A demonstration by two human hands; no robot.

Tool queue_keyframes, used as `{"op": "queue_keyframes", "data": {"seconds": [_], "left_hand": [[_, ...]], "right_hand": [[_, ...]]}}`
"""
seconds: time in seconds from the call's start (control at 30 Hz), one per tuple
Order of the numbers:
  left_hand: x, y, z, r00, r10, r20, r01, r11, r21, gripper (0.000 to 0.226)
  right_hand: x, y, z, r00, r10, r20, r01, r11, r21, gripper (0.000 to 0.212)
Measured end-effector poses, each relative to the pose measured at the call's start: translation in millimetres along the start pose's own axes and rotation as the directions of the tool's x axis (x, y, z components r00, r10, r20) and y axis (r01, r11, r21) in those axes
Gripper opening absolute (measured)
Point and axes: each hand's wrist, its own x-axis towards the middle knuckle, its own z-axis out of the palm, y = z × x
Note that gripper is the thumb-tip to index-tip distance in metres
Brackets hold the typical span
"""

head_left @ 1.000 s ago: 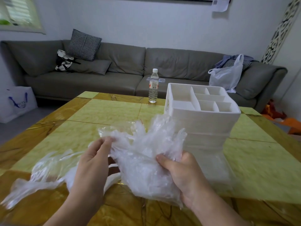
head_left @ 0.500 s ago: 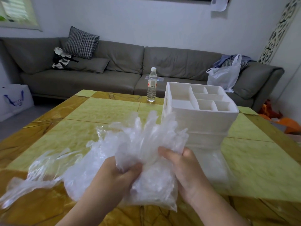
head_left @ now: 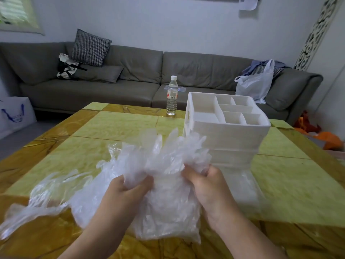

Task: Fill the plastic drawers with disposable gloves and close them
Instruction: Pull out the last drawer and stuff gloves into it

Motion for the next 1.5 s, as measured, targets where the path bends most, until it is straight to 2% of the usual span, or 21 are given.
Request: {"op": "queue_keyframes", "data": {"seconds": [0.03, 0.1, 0.13, 0.2, 0.27, 0.4, 0.5, 0.67, 0.77, 0.83, 0.87, 0.93, 1.0, 1.1, 1.23, 1.3, 1.37, 1.47, 1.5], "left_hand": [[0, 0, 0, 1.000, 0.024, -0.019, -0.023, 1.000, 0.019, 0.012], [0, 0, 1, 0.992, 0.096, -0.076, -0.090, 0.993, 0.076, 0.012], [-1, 0, 2, 0.985, 0.138, -0.103, -0.127, 0.987, 0.102, 0.014], [-2, 0, 3, 0.974, 0.187, -0.126, -0.172, 0.978, 0.117, 0.017], [-2, 1, 2, 0.981, 0.158, -0.115, -0.153, 0.987, 0.053, 0.017], [3, 5, -1, 0.999, -0.012, -0.049, 0.003, 0.985, -0.173, 0.020], [8, 5, -3, 0.998, -0.056, -0.035, 0.049, 0.983, -0.175, 0.021], [6, 1, -6, 0.991, -0.080, 0.105, 0.089, 0.992, -0.091, 0.024], [5, -5, -9, 0.982, -0.044, 0.183, 0.043, 0.999, 0.012, 0.019], [4, -7, -9, 0.980, -0.019, 0.198, 0.005, 0.997, 0.072, 0.018], [4, -8, -9, 0.979, -0.008, 0.203, -0.016, 0.993, 0.113, 0.017], [5, -8, -8, 0.975, 0.011, 0.220, -0.054, 0.980, 0.193, 0.013], [6, -9, -9, 0.966, 0.012, 0.260, -0.075, 0.969, 0.236, 0.014], [5, -7, -8, 0.960, -0.005, 0.280, -0.058, 0.975, 0.216, 0.020], [1, -3, -5, 0.955, -0.083, 0.285, 0.066, 0.995, 0.070, 0.018], [1, -5, -5, 0.965, -0.075, 0.252, 0.064, 0.997, 0.053, 0.018], [2, -7, -3, 0.988, -0.025, 0.151, 0.014, 0.997, 0.072, 0.014], [4, -7, -1, 0.995, 0.085, -0.054, -0.080, 0.992, 0.102, 0.011], [5, -6, -1, 0.988, 0.116, -0.102, -0.107, 0.990, 0.096, 0.011]], "right_hand": [[-1, -1, 1, 0.999, 0.043, 0.016, -0.044, 0.999, 0.024, 0.042], [-6, -5, 1, 0.975, 0.176, 0.134, -0.181, 0.983, 0.029, 0.071], [-8, -6, 1, 0.953, 0.221, 0.206, -0.225, 0.974, -0.004, 0.074], [-10, -4, 1, 0.938, 0.210, 0.277, -0.202, 0.978, -0.057, 0.050], [-12, -4, -1, 0.947, 0.144, 0.287, -0.120, 0.988, -0.102, 0.022], [-12, -11, -8, 0.930, 0.135, 0.341, -0.090, 0.985, -0.144, 0.021], [-10, -14, -13, 0.912, 0.173, 0.371, -0.107, 0.976, -0.190, 0.030], [-13, -13, -8, 0.923, 0.184, 0.338, -0.117, 0.971, -0.210, 0.037], [-8, -5, -6, 0.930, 0.202, 0.308, -0.164, 0.976, -0.144, 0.031], [-9, -4, -4, 0.937, 0.215, 0.277, -0.199, 0.976, -0.084, 0.038], [-8, -3, -4, 0.945, 0.210, 0.251, -0.202, 0.978, -0.055, 0.036], [-7, -4, -5, 0.968, 0.175, 0.180, -0.170, 0.985, -0.041, 0.017], [-3, -2, -5, 0.984, 0.143, 0.110, -0.138, 0.989, -0.059, 0.014], [-2, -1, -7, 0.990, 0.125, 0.057, -0.122, 0.991, -0.061, 0.016], [-5, -4, -7, 0.998, 0.045, 0.049, -0.039, 0.991, -0.130, 0.007], [-5, -4, -5, 0.997, 0.024, 0.069, -0.014, 0.990, -0.140, 0.008], [-6, -5, -5, 0.991, 0.061, 0.119, -0.052, 0.996, -0.070, 0.008], [-10, -8, -7, 0.933, 0.227, 0.281, -0.236, 0.972, 0.000, 0.042], [-11, -8, -7, 0.909, 0.260, 0.327, -0.270, 0.963, -0.015, 0.045]]}}
